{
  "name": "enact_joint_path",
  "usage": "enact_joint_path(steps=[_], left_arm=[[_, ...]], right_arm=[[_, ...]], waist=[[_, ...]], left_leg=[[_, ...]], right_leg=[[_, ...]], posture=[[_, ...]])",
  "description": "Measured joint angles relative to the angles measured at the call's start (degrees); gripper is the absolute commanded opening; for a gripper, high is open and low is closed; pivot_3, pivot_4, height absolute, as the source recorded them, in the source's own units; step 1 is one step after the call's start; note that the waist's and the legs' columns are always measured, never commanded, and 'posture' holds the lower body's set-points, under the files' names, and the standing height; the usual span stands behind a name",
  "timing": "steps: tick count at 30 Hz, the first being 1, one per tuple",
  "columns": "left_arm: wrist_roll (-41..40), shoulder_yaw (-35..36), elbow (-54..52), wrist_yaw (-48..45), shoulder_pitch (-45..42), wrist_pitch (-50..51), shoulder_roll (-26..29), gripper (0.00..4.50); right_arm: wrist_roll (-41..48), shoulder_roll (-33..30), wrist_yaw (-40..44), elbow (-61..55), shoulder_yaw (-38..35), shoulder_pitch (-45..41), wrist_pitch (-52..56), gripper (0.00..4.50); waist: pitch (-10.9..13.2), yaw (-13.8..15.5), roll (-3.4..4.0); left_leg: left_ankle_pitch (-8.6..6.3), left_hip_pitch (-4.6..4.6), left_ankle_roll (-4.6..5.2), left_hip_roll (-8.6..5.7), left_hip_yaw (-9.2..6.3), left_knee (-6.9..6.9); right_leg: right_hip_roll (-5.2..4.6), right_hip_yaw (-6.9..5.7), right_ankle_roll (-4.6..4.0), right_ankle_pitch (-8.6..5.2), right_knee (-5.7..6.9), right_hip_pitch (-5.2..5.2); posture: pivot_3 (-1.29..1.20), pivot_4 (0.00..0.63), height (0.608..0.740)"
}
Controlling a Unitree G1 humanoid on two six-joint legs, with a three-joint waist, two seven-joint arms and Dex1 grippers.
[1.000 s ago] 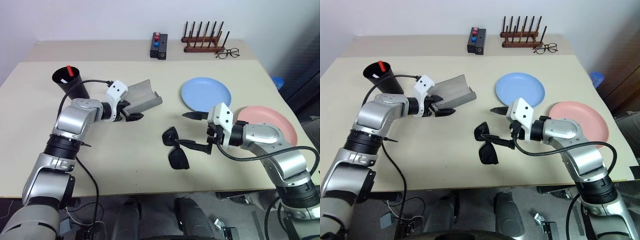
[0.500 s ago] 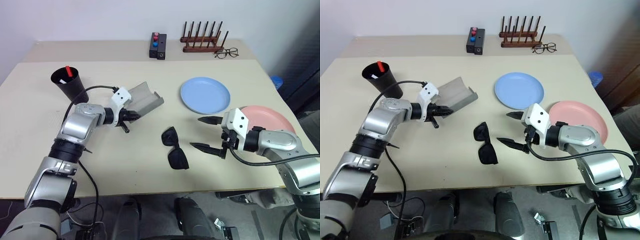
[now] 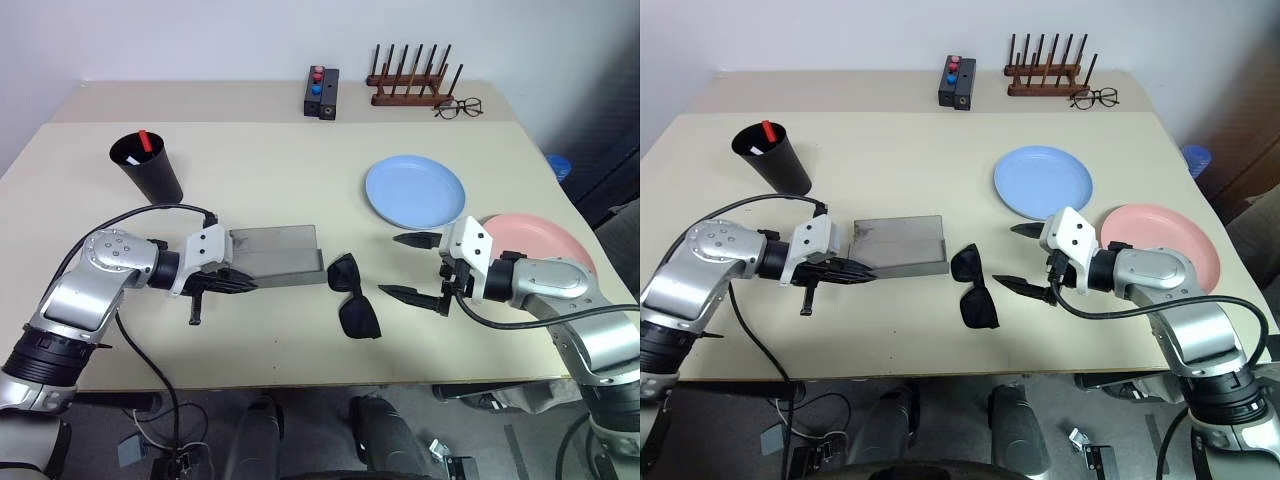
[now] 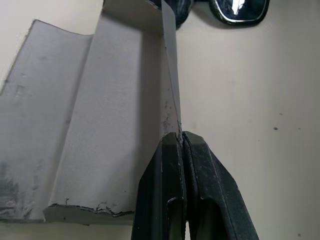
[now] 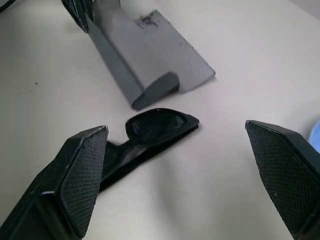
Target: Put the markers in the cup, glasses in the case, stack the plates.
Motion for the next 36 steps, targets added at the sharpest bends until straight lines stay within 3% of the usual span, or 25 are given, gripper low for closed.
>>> enact_joint_path(steps=[5,6,8,13,24,36], left_arm=[[0.32,-0.03,0.0,-0.12,0.02,1.15,0.69,0.06],[0.29,-0.03,0.0,-0.32,0.04,1.39,1.01,0.29],[-0.08,0.07,0.0,-0.63,0.06,2.48,1.36,0.93],[-0.06,1.47,0.01,0.26,0.47,1.95,1.38,3.38],[-1.17,6.65,-0.91,1.62,1.86,-1.35,1.58,3.38],[-11.02,14.14,-16.45,1.48,15.65,6.27,4.55,3.38]], right_arm=[[1.24,0.1,-0.29,-0.12,0.26,-0.47,4.11,4.5],[1.9,0.21,-0.6,-0.21,0.26,-0.59,5.56,4.5],[2.35,0.22,-1.47,-0.27,0.44,-0.64,8.33,4.5],[3.37,0.89,-4.76,-1.22,1.84,-0.77,16.25,4.5],[13.95,11.85,-16.85,-2.77,-0.22,-3.57,36.9,4.5],[18.61,20.3,-26.22,-2.56,-2.55,-4.67,46.75,4.5]], waist=[[0.0,-0.18,0.0],[0.0,-0.21,0.0],[0.0,-0.27,0.0],[0.0,-0.27,0.0],[0.0,-0.25,0.0],[0.0,-0.33,0.02]], left_leg=[[0.0,0.0,0.01,0.0,0.0,0.0],[0.0,0.0,0.01,0.0,0.0,0.0],[0.0,0.0,0.01,0.01,0.0,0.0],[0.0,0.0,0.01,0.01,0.0,0.0],[-0.01,-0.01,0.02,0.01,0.0,-0.01],[-0.02,-0.01,0.03,0.02,0.02,-0.02]], right_leg=[[0.01,0.0,0.0,0.0,0.01,0.0],[0.01,0.0,0.0,0.0,0.02,-0.01],[0.01,0.0,0.0,0.0,0.02,-0.01],[0.01,0.0,0.0,0.0,0.02,-0.02],[0.01,0.0,0.0,0.0,0.03,-0.02],[0.0,0.03,-0.02,0.0,0.02,-0.03]], posture=[[0.0,0.15,0.738],[0.0,0.15,0.738],[0.0,0.15,0.738],[0.0,0.15,0.738],[0.0,0.15,0.738],[0.0,0.15,0.738]])
